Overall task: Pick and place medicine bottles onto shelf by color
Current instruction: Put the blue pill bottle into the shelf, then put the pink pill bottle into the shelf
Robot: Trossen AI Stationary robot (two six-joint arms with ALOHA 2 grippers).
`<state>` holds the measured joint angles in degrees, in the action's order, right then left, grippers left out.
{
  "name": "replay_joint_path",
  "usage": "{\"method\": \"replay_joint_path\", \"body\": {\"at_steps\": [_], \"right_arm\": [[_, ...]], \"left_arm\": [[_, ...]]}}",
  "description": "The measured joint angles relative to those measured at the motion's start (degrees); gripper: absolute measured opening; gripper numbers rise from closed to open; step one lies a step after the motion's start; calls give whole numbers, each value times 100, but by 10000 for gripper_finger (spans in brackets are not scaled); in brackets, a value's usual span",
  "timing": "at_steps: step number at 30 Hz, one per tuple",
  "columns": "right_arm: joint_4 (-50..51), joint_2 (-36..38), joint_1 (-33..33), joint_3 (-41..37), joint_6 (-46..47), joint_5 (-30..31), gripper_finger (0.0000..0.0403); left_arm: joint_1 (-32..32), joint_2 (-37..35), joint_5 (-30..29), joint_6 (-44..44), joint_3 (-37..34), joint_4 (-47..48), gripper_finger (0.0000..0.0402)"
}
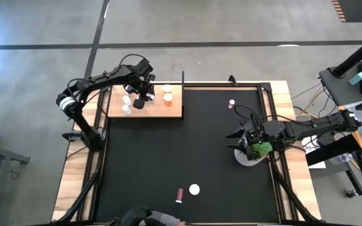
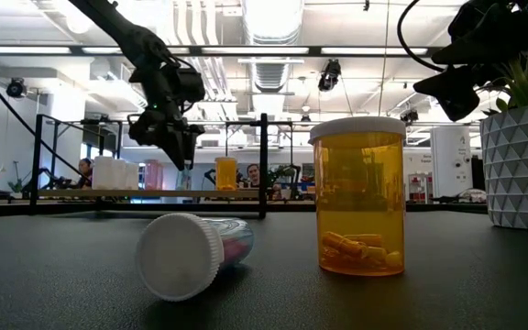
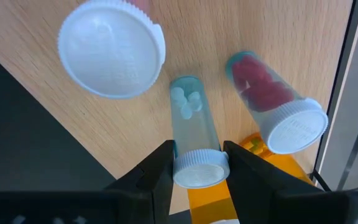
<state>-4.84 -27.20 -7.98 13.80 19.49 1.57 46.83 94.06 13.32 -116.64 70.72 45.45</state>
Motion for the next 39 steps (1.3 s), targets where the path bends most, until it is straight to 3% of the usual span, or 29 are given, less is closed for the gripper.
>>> {"method": "replay_joint_path", "body": {"at_steps": [16,30,34,39], "right_arm": [[0,0,1,0,0,1,219],[0,0,0,0,0,0,219],[0,0,1,0,0,-1,219],[0,1,1,1,0,-1,219]], "left_arm": [[9,-2,-24,57,0,-1,190],[-3,-548,-28,376,168,7,197],[-12,-871,-304,990,172,2,197],[-80,-1341,-982,2394,166,-489,197]]}}
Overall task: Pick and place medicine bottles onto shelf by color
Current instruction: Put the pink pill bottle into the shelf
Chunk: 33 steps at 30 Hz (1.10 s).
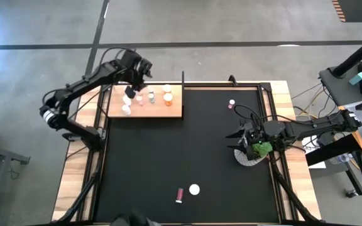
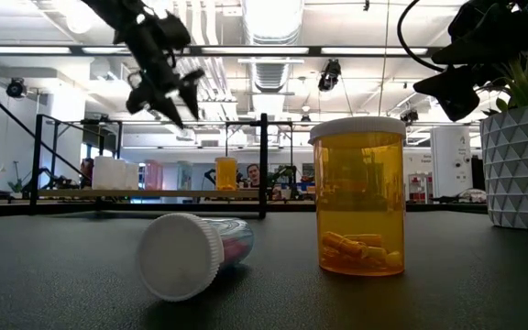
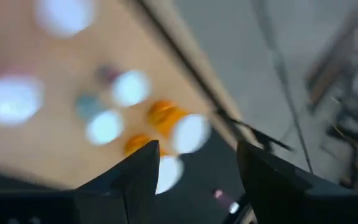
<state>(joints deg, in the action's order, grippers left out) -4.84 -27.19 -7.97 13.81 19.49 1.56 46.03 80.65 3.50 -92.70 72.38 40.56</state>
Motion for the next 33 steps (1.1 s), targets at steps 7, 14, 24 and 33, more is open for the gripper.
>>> {"method": "replay_joint_path", "body": {"at_steps": [7,14,24,33], "right_arm": [[0,1,0,0,0,0,219],[0,1,-1,-1,0,0,219],[-2,0,0,-1,0,0,219],[0,0,-1,-1,0,2,219]], "left_arm": [[-350,-369,-763,1780,-11,-1037,197],[-879,-484,-1389,3077,-35,-1849,197],[-1182,-655,-510,6854,-40,-3574,197],[-1294,-893,888,7202,-76,-3675,197]]}}
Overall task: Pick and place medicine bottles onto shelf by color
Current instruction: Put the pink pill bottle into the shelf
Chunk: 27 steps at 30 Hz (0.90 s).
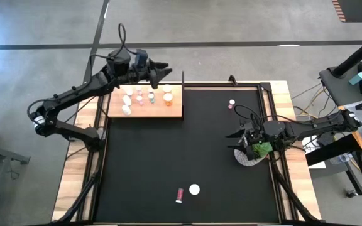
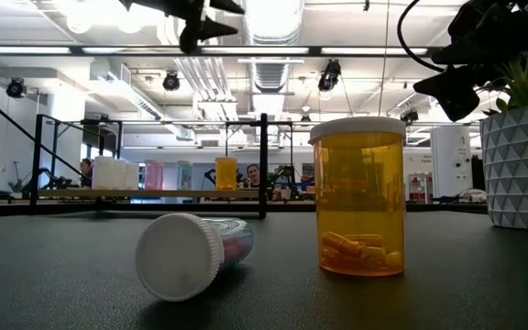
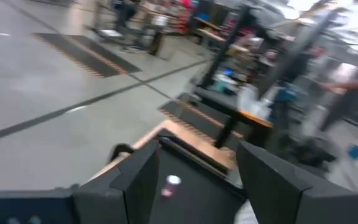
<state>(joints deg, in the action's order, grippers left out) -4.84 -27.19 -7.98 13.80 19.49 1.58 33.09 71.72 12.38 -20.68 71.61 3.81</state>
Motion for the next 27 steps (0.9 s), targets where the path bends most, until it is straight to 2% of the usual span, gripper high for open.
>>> {"method": "replay_joint_path", "body": {"at_steps": [3,13,19,23,27], "right_arm": [[0,0,1,0,1,-1,219],[-2,0,1,2,0,0,219],[0,-1,1,0,0,-2,219],[0,0,0,0,0,-1,219],[-77,-1,1,0,0,151,219]], "left_arm": [[-41,16,264,0,0,-98,197],[-113,235,351,-7,0,-335,197],[-302,256,1024,7,0,-466,197],[-509,254,1432,8,0,-918,197],[-721,245,1563,11,0,-1460,197]]}}
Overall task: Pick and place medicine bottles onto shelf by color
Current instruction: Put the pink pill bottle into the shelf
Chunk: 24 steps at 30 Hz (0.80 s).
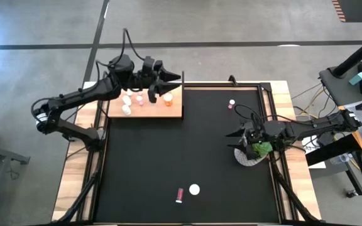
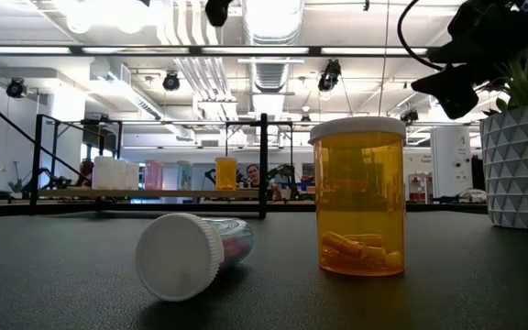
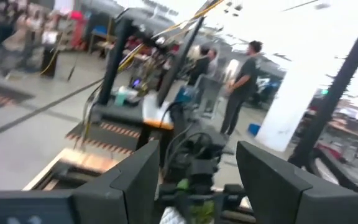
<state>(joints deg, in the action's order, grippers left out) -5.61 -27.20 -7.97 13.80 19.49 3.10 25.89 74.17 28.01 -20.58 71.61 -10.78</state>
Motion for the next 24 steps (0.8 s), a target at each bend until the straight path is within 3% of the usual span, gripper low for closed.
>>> {"method": "replay_joint_path", "body": {"at_steps": [4,13,17,24], "right_arm": [[-418,0,4,1,0,572,219],[-1816,-141,13,2,-856,786,219],[-1871,-142,13,2,-1104,761,219],[-1758,-45,88,2,-1064,1364,219]], "left_arm": [[-64,14,-18,-7,0,-416,197],[-125,40,-37,-473,-1,-677,197],[-135,46,-203,-457,-9,-676,197],[-153,44,-464,-463,-9,-678,197]]}}
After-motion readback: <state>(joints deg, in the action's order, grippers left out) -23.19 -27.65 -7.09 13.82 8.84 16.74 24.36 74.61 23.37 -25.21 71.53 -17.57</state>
